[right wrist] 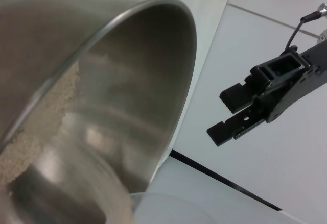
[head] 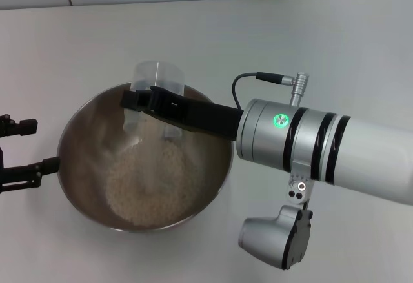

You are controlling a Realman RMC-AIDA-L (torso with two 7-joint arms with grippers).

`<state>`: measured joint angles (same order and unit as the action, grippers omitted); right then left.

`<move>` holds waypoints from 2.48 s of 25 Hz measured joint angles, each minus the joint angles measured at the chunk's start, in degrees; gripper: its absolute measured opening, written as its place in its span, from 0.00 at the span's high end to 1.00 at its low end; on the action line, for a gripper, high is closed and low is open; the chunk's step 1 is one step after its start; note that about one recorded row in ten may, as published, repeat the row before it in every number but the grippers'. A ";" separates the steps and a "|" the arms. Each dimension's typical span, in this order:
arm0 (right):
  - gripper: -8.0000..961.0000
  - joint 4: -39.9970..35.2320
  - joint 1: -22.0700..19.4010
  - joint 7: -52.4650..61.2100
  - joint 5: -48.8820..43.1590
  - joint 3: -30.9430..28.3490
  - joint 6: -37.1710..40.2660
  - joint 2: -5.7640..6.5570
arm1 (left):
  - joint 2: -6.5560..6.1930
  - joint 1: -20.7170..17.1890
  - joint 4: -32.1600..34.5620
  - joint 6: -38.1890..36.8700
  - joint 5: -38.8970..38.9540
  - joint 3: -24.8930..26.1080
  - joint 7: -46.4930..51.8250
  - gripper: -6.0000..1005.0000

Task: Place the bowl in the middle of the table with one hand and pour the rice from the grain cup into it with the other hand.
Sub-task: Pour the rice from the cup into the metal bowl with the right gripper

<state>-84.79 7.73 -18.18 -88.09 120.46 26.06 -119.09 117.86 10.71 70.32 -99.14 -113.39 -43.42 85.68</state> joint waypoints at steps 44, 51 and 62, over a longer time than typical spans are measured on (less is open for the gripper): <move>0.98 -0.01 -3.19 0.67 27.47 3.14 -4.39 -0.37 | -0.01 -1.25 -0.18 -0.44 -0.07 0.00 -1.04 0.19; 0.98 1.33 -3.97 0.47 48.75 1.91 -3.78 -0.44 | 0.00 -0.87 -0.17 -0.44 -0.05 0.00 -1.35 0.19; 0.98 4.47 -9.36 0.19 78.02 -3.56 2.42 -0.45 | 0.16 -1.01 -1.05 -0.43 0.58 0.00 -2.34 0.19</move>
<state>-80.32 -1.64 -17.98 -10.07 116.90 28.47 -119.53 118.02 9.70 69.27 -99.57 -112.82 -43.42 83.34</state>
